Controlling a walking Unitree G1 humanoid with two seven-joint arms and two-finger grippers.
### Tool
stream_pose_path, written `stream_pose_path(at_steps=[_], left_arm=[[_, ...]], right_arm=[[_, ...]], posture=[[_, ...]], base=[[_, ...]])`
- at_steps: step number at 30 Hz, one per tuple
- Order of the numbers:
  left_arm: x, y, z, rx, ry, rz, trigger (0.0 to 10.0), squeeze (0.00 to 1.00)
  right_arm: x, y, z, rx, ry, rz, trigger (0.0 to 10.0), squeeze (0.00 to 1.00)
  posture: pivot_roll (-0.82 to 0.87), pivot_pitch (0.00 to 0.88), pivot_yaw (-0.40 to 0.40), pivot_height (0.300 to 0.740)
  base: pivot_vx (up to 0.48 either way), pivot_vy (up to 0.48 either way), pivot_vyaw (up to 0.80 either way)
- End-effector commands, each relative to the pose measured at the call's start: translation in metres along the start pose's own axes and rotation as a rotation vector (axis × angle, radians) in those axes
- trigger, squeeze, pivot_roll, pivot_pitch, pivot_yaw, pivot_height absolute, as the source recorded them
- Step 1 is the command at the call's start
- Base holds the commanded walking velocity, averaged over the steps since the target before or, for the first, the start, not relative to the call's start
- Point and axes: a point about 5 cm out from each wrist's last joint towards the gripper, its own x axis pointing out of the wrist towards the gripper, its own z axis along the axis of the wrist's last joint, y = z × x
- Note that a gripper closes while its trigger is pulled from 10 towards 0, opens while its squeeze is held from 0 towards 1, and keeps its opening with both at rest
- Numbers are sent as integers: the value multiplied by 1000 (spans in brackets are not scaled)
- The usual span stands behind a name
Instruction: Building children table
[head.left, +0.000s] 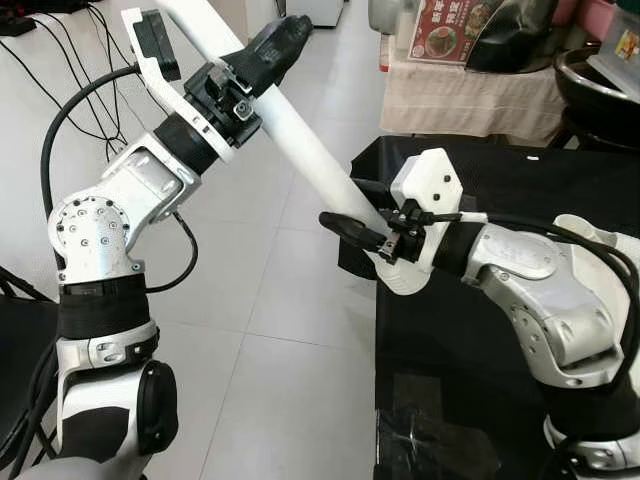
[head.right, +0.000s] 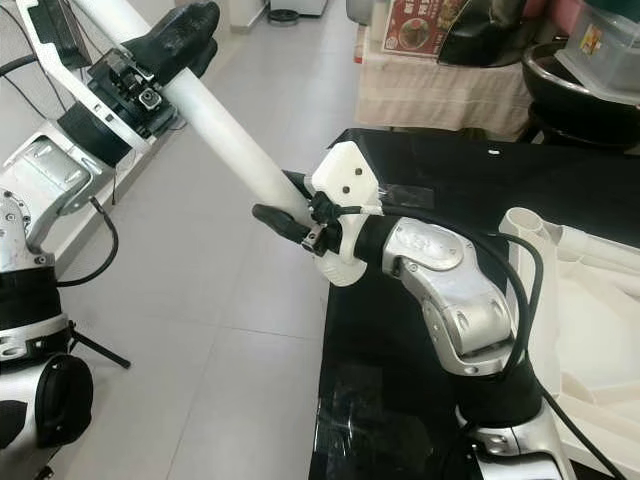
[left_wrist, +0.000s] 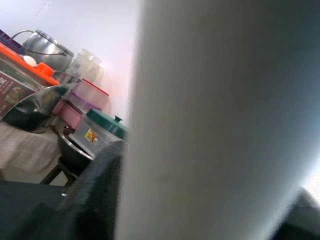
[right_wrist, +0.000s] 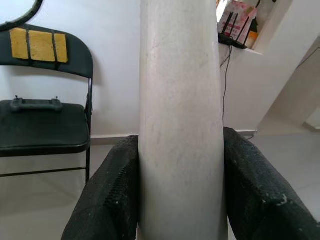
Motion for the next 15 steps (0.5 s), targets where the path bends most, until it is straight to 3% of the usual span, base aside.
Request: stream_pose_path(at_steps=[1,8,11,15], left_arm=[[0,-6,5,16,1,-35,0,0],[-4,-16,8,49,38,-114,0,0],[-8,-27,2,106,151,-220,0,0],[-8,-30,-2,138,220,-255,0,0]], right_arm=[[1,-1,1,-20,-3,-13,10000,0],[3,-2,-3,-2,8,-35,10000,0],[7,-4,-9,8,41,-61,10000,0],[9,-4,-15,6,79,-75,10000,0]], posture=[[31,54,-19,740],[36,56,-24,740],[36,56,-26,740],[36,53,-28,740]], base=[[0,0,0],[0,0,0],[0,0,0],[0,0,0]])
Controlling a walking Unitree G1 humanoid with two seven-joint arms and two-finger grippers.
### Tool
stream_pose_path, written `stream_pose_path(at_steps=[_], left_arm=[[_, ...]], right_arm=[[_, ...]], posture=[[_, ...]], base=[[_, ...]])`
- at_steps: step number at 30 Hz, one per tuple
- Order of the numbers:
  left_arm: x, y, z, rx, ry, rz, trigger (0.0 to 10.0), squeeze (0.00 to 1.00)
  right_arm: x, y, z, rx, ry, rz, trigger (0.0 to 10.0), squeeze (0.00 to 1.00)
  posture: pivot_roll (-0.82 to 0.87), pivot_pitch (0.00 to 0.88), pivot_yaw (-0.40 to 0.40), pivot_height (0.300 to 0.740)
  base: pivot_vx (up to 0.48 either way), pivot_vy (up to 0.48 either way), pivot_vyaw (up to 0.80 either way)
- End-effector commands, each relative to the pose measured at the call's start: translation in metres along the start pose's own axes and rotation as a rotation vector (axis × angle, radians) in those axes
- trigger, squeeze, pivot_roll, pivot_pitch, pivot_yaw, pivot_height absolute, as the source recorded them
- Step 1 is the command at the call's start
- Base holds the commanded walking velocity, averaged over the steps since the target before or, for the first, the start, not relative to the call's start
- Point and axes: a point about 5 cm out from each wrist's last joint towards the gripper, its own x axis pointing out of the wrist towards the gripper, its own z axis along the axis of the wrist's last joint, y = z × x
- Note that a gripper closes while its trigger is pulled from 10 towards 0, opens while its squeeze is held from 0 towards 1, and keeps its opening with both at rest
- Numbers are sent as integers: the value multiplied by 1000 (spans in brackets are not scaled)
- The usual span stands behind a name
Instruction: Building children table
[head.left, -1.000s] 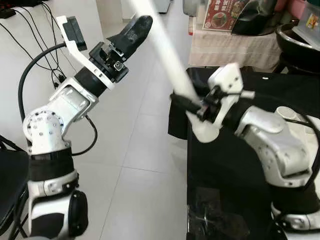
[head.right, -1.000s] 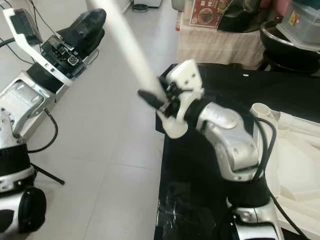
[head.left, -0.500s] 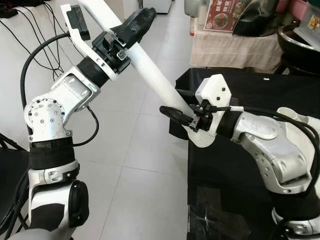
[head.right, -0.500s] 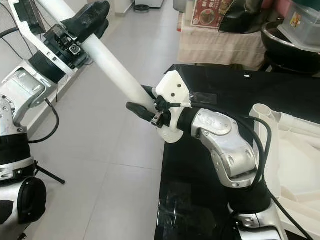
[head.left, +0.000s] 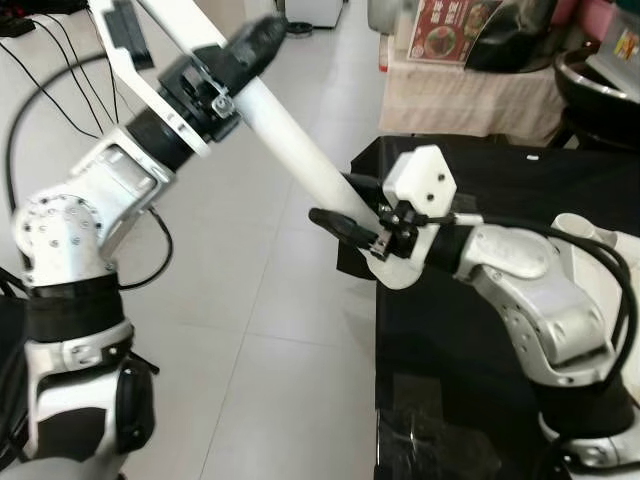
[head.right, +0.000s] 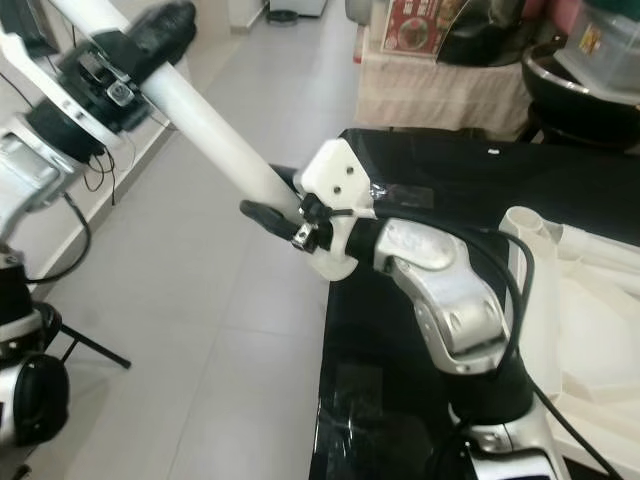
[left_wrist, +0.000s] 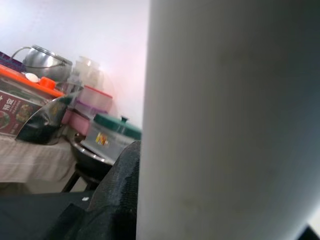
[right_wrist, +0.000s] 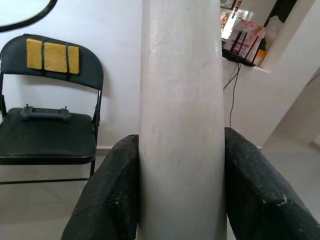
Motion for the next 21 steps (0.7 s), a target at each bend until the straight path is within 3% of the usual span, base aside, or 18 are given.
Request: stream_pose_path(at_steps=[1,6,8,9,10,11,12,13,19,20,21], left_arm=[[11,-19,-15,0,169,-189,0,0],[17,-21,-18,29,224,-216,0,0],[31,-25,-26,48,293,-285,0,0],[31,-25,-26,48,293,-285,0,0],[35,-26,-29,51,312,-306,0,0],[38,-27,-32,56,328,-323,0,0],[38,-27,-32,56,328,-323,0,0],[39,-29,-35,58,342,-342,0,0],[42,-32,-43,70,377,-393,0,0],[42,-32,-43,70,377,-400,0,0],[42,-31,-42,73,378,-407,0,0]], right_arm=[[0,-15,-26,42,165,-124,10000,1000],[3,-16,-31,57,205,-135,10000,1000],[18,-12,-35,34,276,-145,10000,1000],[18,-12,-35,34,276,-145,10000,1000],[25,-11,-36,46,298,-159,10000,620],[31,-9,-36,77,317,-175,10000,157],[31,-9,-36,77,317,-175,10000,157],[35,-9,-36,116,328,-200,10000,0],[48,-1,-31,261,304,-237,10000,0],[49,1,-30,287,291,-248,4471,0],[51,1,-28,313,269,-258,0,0]], posture=[[35,50,-28,740],[31,47,-28,740],[22,40,-20,740],[22,40,-20,740],[19,39,-18,740],[18,39,-18,740],[18,39,-18,740],[16,40,-14,740],[12,39,-7,740],[12,39,-7,740],[13,39,-6,740]], base=[[0,0,0],[0,0,0],[0,0,0],[0,0,0],[0,0,0],[0,0,0],[0,0,0],[0,0,0],[0,0,0],[0,0,0],[0,0,0]])
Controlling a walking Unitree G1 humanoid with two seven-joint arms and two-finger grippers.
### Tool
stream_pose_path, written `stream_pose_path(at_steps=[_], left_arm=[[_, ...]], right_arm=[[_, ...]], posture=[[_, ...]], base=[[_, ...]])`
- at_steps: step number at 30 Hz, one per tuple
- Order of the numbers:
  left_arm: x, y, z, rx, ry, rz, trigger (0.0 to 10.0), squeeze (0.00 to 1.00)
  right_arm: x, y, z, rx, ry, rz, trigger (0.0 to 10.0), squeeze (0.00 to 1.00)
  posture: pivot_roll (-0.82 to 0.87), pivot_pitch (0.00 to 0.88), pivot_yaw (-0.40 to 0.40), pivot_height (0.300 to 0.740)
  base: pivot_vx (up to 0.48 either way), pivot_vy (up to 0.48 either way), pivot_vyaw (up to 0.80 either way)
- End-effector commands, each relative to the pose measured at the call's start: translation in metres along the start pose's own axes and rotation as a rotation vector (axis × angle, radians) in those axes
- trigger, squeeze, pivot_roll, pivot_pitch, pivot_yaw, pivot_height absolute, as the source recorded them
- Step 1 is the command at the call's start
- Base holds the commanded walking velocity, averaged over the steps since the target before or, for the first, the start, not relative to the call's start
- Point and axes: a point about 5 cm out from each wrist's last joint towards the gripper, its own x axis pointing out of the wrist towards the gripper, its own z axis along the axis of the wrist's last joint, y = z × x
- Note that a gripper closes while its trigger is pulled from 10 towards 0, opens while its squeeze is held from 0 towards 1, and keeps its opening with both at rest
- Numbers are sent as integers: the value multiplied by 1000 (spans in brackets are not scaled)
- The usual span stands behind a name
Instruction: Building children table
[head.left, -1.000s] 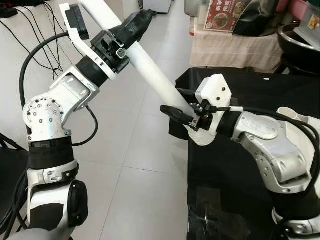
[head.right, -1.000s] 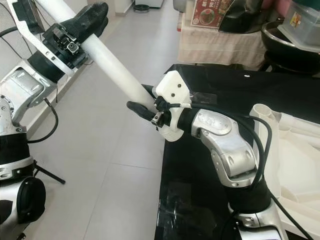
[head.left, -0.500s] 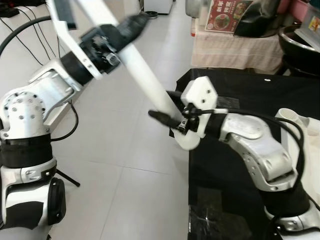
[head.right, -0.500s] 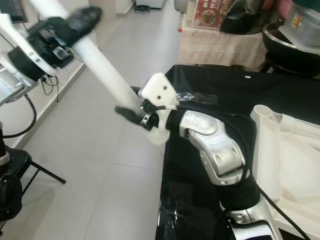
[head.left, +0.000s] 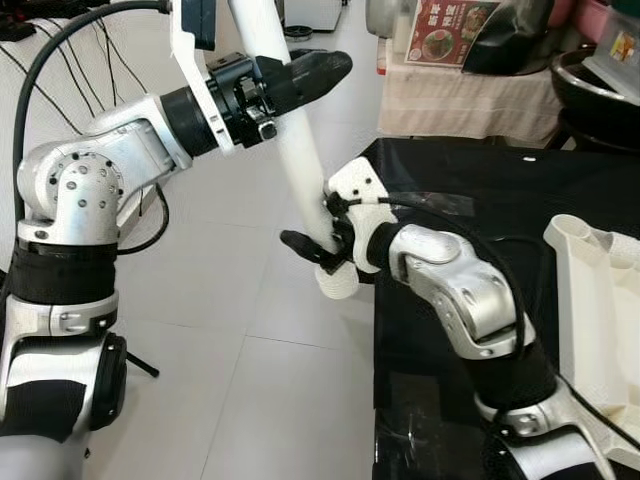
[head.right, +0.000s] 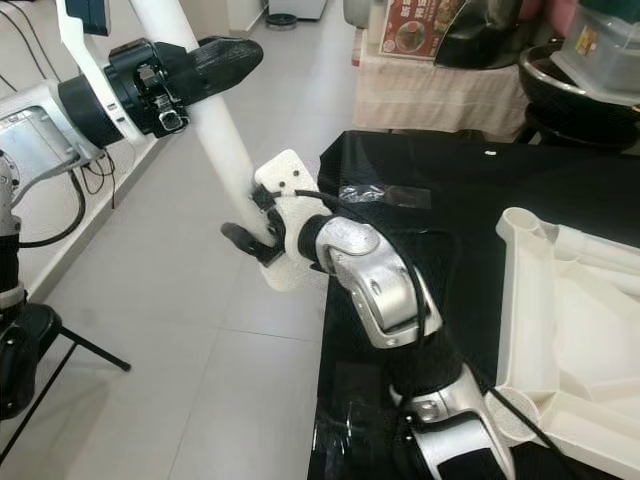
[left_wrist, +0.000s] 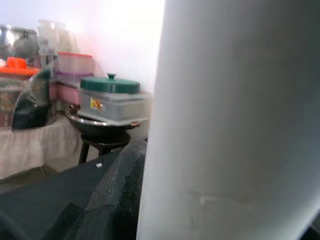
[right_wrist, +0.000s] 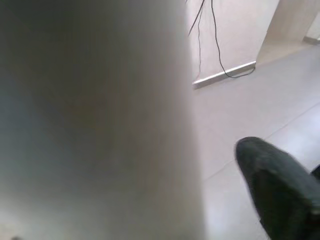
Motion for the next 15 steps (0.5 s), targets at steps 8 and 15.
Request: stream_pose_path(at_steps=[8,15], left_arm=[[22,-27,-17,-86,67,-303,0,0],[22,-25,-17,-85,56,-296,0,0]], right_arm=[[3,-5,18,24,-106,-125,0,0],[-5,2,45,-82,-300,-106,0,0]], posture=[[17,38,-7,740],[19,37,-7,740]], base=[[0,0,0],[0,0,0]])
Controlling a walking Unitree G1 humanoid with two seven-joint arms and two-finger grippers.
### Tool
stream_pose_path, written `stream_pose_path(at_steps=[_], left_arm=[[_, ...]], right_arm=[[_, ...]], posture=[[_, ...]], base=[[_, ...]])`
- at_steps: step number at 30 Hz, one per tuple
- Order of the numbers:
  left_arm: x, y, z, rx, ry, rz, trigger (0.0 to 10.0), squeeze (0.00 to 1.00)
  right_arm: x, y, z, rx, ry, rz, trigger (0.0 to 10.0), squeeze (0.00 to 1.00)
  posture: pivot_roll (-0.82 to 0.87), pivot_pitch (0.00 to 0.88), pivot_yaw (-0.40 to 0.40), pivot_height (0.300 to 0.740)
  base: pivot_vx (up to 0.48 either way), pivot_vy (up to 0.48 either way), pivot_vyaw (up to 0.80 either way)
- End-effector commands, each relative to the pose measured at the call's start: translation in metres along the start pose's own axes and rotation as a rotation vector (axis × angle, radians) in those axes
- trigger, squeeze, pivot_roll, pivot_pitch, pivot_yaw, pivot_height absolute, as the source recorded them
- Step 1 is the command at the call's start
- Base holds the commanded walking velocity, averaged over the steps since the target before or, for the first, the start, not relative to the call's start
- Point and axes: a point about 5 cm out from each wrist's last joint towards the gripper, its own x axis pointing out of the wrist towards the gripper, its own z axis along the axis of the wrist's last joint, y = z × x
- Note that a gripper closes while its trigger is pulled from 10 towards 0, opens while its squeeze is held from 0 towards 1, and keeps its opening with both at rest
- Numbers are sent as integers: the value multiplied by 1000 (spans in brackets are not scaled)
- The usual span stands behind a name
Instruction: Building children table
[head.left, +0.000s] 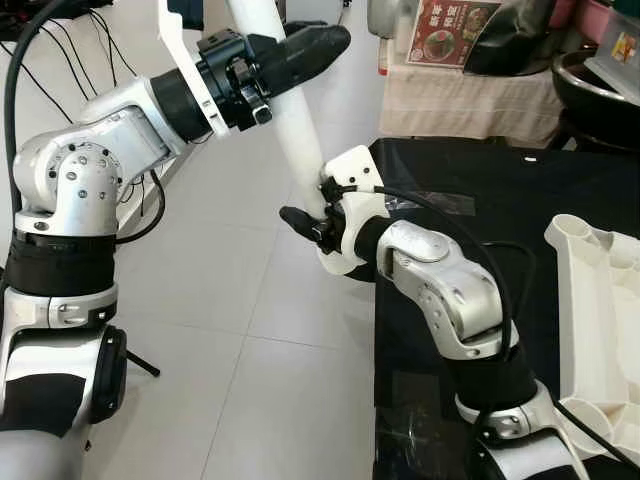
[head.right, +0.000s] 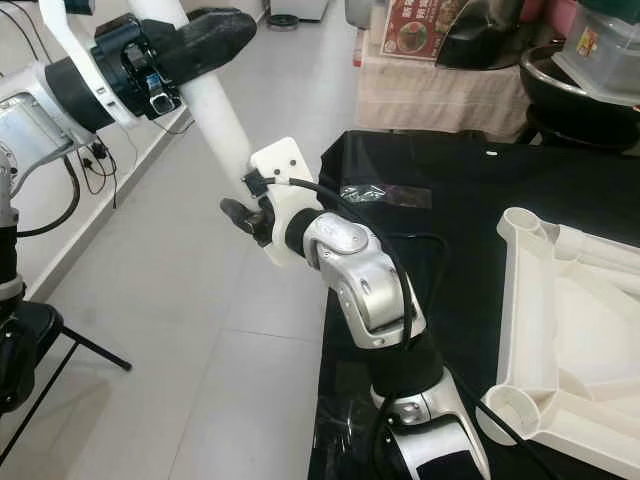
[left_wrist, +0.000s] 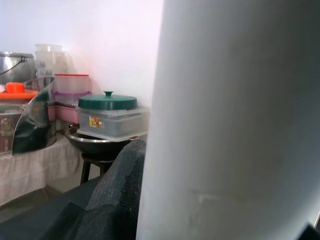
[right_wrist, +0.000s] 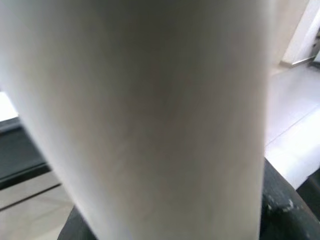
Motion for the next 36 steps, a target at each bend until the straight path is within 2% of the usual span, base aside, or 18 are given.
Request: stream_pose_path(at_steps=[1,4,12,13,18,21,25,26,27,29,30,32,33,35,36], left_arm=[[20,-25,-25,-119,63,-264,0,0],[20,-22,-24,-116,61,-259,0,0],[21,-16,-21,-93,44,-243,0,0],[19,-15,-19,-86,26,-224,10000,1000],[15,-15,-12,-96,-15,-230,10000,1000],[2,-11,19,-70,-124,-174,10000,1000],[0,-10,24,-56,-139,-166,10000,1000],[-14,-9,39,-5,-165,-132,10000,1000],[-14,-9,39,-5,-165,-132,10000,1000],[-46,-10,71,100,-243,-28,10000,1000],[-46,-10,71,100,-243,-28,10000,1000],[-68,-14,82,146,-294,64,10000,1000],[-68,-14,82,146,-294,64,10000,1000],[-85,-15,78,158,-312,171,10000,1000],[-85,-15,78,158,-312,171,10000,1000]], right_arm=[[-5,-3,36,-76,-204,-45,0,0],[-6,2,36,-114,-207,-19,0,0],[-5,1,25,-112,-141,-34,0,0],[-5,-2,22,-105,-126,-53,0,0],[-6,-8,19,-87,-120,-80,0,0],[-10,-25,11,-36,-89,-170,0,0],[-11,-30,9,-24,-80,-194,0,0],[-16,-46,2,2,-49,-280,0,0],[-16,-46,2,2,-49,-280,0,0],[-37,-87,-20,71,39,-525,0,0],[-37,-87,-20,71,39,-525,0,0],[-53,-107,-31,91,72,-648,0,0],[-53,-107,-31,91,72,-648,0,0],[-58,-110,-34,111,64,-675,0,0],[-58,-110,-34,111,64,-675,0,0]], posture=[[19,37,-7,740],[19,37,-7,740],[19,38,-9,740],[16,39,-9,740],[15,40,-10,740],[16,44,-17,740],[16,44,-17,740],[18,47,-20,740],[18,47,-20,740],[17,54,-19,740],[17,54,-19,740],[22,62,-24,740],[22,62,-24,740],[23,62,-27,740],[23,62,-27,740]], base=[[0,0,0],[0,0,0],[0,0,0],[0,0,0],[0,0,0],[0,0,0],[0,0,0],[0,0,0],[0,0,0],[0,0,0],[0,0,0],[0,0,0],[0,0,0],[0,0,0],[0,0,0]])
